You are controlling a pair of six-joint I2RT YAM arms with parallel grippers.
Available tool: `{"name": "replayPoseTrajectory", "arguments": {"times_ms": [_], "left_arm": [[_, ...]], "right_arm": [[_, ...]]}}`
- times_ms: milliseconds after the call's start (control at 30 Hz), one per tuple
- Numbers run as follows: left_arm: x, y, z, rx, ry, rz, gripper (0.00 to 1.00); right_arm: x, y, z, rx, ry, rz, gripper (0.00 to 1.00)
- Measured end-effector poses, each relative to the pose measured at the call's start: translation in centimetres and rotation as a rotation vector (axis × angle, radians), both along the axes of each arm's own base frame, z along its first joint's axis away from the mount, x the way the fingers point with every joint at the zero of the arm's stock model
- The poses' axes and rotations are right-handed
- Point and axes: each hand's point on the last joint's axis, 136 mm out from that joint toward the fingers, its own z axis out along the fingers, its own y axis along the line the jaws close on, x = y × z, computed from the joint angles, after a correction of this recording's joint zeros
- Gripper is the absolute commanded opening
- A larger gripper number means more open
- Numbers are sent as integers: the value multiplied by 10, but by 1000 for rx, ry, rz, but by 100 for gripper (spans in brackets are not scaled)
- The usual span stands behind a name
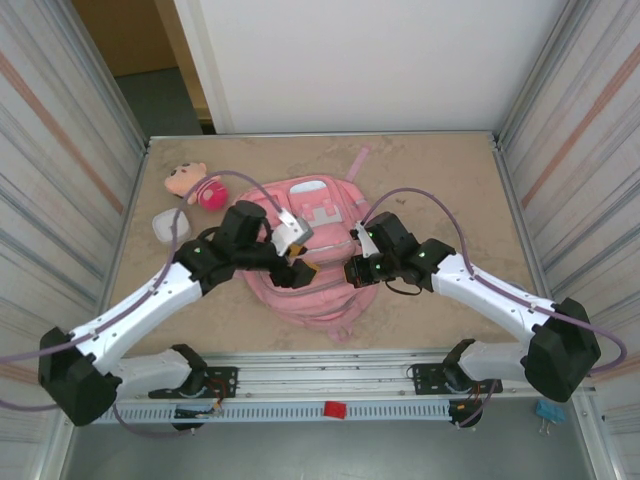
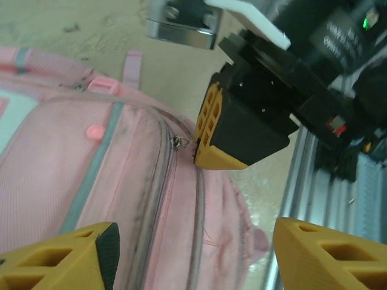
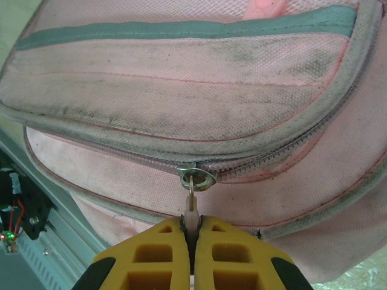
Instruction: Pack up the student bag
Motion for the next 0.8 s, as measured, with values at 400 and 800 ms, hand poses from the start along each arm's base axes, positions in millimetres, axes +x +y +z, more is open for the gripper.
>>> {"name": "replayPoseTrajectory", "arguments": {"times_ms": [400,800], "left_arm": [[40,-30,-58,154,-217,-197,62],[33,-45,-61,166,-307,-307,2]], "right_arm": [[-1,3,1,6,-5,8,0],[11,-10,4,32,21,-39,0]]}}
